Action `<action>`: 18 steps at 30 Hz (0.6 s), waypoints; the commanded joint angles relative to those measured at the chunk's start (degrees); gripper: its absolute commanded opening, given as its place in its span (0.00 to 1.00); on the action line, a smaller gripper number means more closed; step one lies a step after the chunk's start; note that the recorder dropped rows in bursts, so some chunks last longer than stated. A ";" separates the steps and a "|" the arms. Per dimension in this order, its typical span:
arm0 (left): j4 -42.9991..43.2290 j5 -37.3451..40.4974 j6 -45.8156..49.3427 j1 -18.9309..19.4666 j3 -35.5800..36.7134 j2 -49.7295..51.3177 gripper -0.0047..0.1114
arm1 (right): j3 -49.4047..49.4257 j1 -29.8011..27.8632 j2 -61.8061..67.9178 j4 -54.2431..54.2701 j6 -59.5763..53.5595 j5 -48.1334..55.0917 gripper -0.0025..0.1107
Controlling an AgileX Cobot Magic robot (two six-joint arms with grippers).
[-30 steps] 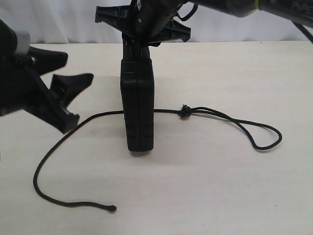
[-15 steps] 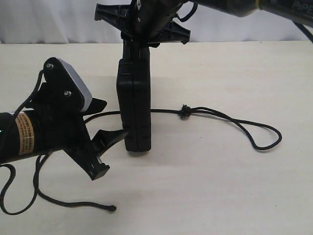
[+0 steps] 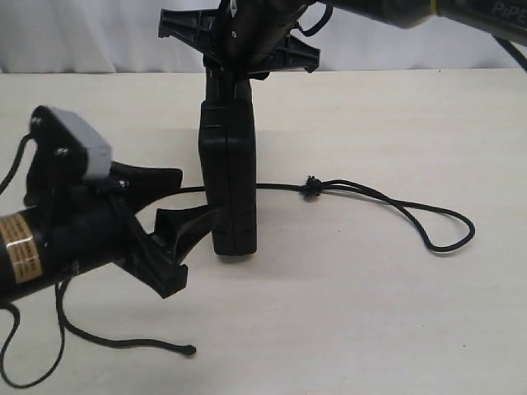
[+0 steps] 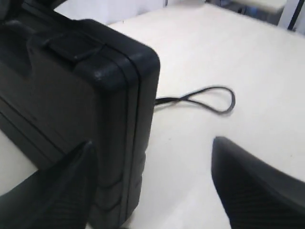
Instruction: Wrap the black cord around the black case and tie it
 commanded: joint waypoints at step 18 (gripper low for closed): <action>-9.78 -37.33 7.95 -0.41 5.95 28.01 0.60 | -0.28 -0.22 -0.74 0.06 -0.46 -1.90 0.06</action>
